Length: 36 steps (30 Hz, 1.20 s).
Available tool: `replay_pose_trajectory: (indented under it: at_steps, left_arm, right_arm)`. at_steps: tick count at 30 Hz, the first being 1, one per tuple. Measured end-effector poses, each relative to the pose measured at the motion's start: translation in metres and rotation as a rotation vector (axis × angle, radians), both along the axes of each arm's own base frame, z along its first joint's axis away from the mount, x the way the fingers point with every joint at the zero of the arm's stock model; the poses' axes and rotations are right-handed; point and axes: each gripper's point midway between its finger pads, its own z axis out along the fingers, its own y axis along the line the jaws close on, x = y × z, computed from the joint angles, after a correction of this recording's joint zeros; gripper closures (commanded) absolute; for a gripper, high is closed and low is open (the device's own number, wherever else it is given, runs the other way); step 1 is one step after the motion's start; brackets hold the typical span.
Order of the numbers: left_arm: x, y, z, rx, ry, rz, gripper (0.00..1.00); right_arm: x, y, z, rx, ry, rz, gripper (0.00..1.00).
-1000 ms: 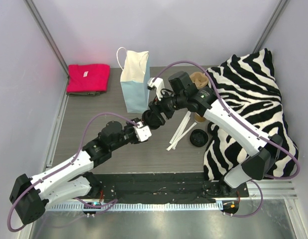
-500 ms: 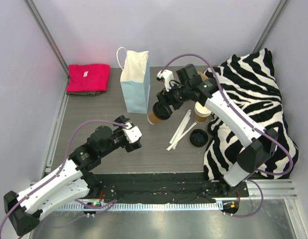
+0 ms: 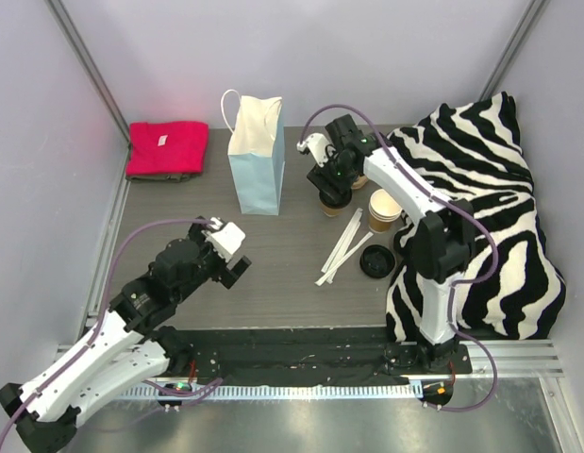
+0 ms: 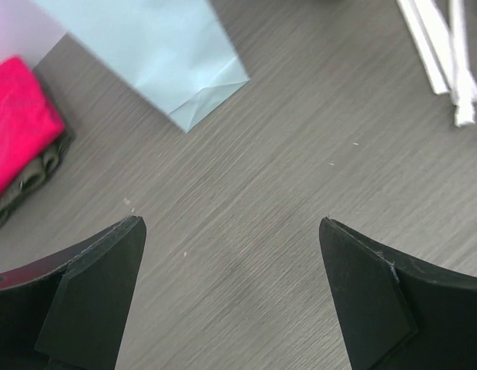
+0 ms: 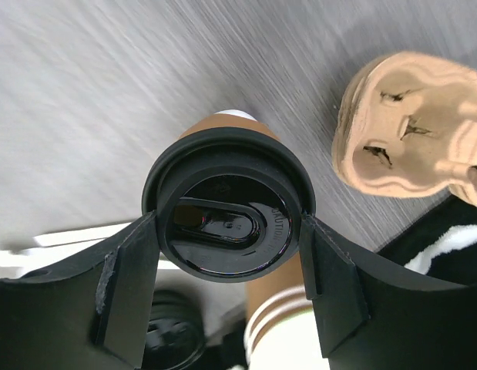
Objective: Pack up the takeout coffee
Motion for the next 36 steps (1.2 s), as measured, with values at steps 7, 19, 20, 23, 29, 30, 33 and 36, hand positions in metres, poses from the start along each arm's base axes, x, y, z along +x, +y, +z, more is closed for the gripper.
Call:
replay_pose_trajectory:
  at_steps: [7, 19, 20, 23, 29, 30, 33, 36]
  left_arm:
    - [0.013, 0.022, 0.002, -0.047, 0.060, 0.153, 0.01]
    - [0.017, 0.026, -0.008, -0.067, 0.127, 0.203, 0.01]
    - [0.018, 0.026, -0.009, -0.067, 0.132, 0.203, 0.00]
    - [0.019, 0.025, -0.012, -0.063, 0.144, 0.200, 0.00]
    - [0.020, 0.024, -0.014, -0.061, 0.156, 0.197, 0.00]
    - [0.020, 0.024, -0.014, -0.061, 0.157, 0.197, 0.00]
    - [0.020, 0.024, -0.016, -0.058, 0.164, 0.198, 0.00]
    - [0.021, 0.023, -0.017, -0.055, 0.172, 0.195, 0.00]
  right_arm:
    - [0.027, -0.010, -0.036, -0.122, 0.012, -0.010, 0.47]
    - [0.039, -0.008, -0.031, -0.129, -0.015, -0.020, 0.30]
    - [0.038, -0.008, -0.032, -0.126, -0.005, -0.020, 0.31]
    - [0.036, -0.007, -0.032, -0.107, 0.018, -0.026, 0.33]
    - [0.039, -0.001, -0.027, -0.036, 0.056, -0.037, 0.30]
    - [0.039, -0.001, -0.027, -0.031, 0.060, -0.038, 0.29]
    - [0.037, -0.002, -0.027, -0.029, 0.073, -0.039, 0.29]
    - [0.035, -0.003, -0.030, -0.025, 0.088, -0.044, 0.27]
